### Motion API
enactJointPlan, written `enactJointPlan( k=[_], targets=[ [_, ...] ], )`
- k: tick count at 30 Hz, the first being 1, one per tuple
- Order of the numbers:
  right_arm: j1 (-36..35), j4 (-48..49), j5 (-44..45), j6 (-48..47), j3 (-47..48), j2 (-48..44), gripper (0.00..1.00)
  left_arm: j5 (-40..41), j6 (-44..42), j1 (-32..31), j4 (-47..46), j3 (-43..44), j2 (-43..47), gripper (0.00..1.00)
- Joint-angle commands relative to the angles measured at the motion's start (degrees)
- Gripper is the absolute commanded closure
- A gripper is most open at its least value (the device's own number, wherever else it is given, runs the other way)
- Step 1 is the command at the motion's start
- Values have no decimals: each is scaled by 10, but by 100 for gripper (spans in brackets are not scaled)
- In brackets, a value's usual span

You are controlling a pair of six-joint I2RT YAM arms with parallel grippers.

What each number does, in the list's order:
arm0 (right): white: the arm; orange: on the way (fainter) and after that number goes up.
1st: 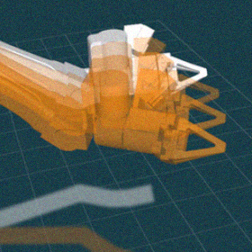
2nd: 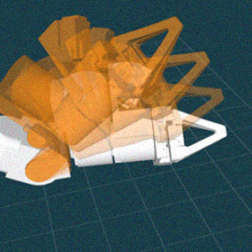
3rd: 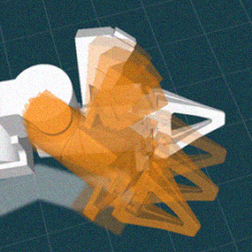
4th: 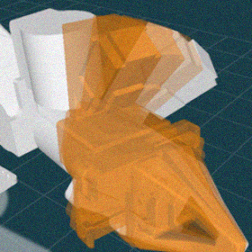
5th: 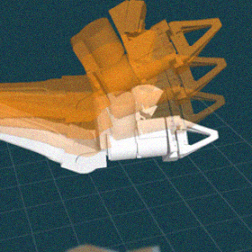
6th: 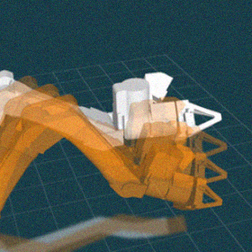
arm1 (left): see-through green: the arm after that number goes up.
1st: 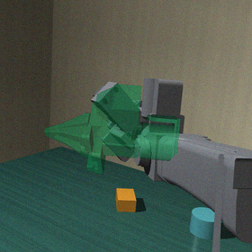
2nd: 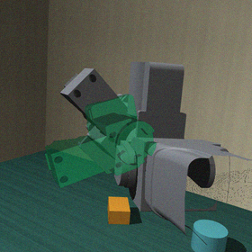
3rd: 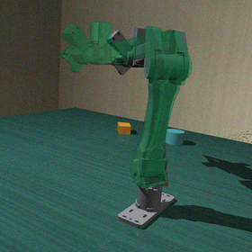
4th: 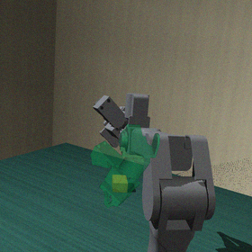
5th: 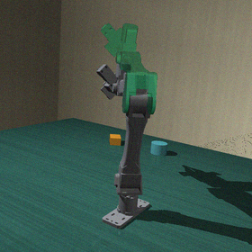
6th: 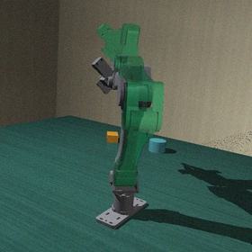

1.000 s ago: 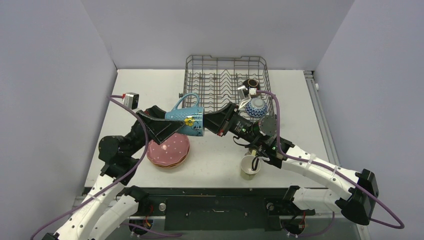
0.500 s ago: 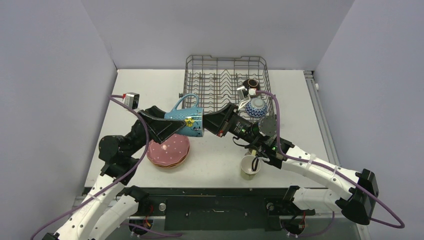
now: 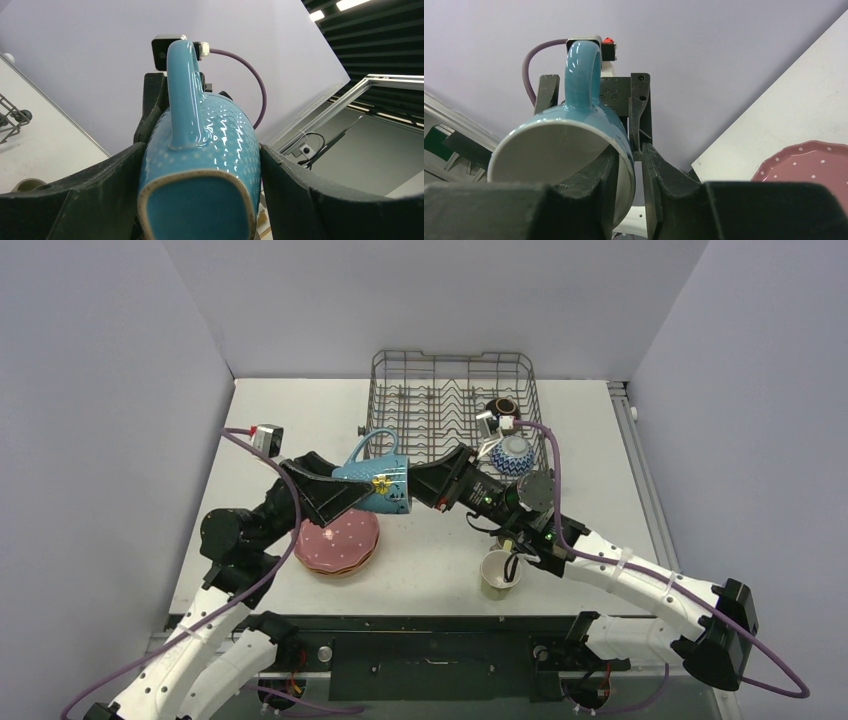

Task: Load the mixed dishes into the dish rack
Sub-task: Turn the cup upside down in the dish rack.

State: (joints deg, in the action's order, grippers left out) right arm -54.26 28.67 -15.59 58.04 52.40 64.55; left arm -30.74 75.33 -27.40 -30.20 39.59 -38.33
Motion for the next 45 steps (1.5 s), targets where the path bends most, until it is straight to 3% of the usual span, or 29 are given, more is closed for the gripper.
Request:
enactJointPlan(
  k=[1,14,23,35,45],
  targets=[
    [13,14,14,0,13,-27,76,-12,-5,-1,-48,25,1,100],
    [59,-26,2,-3,-19,-86,65,-1,-42,-1,-6,50,-18,100],
    [99,-86,-6,-32,-51,-145,64,6,-107,0,54,87,-56,100],
    [125,-325,86,-180,-26,-255,62,35,-214,17,178,163,-149,100],
    [127,-432,120,-237,-27,-293,62,66,-319,28,256,249,-274,100]
  ],
)
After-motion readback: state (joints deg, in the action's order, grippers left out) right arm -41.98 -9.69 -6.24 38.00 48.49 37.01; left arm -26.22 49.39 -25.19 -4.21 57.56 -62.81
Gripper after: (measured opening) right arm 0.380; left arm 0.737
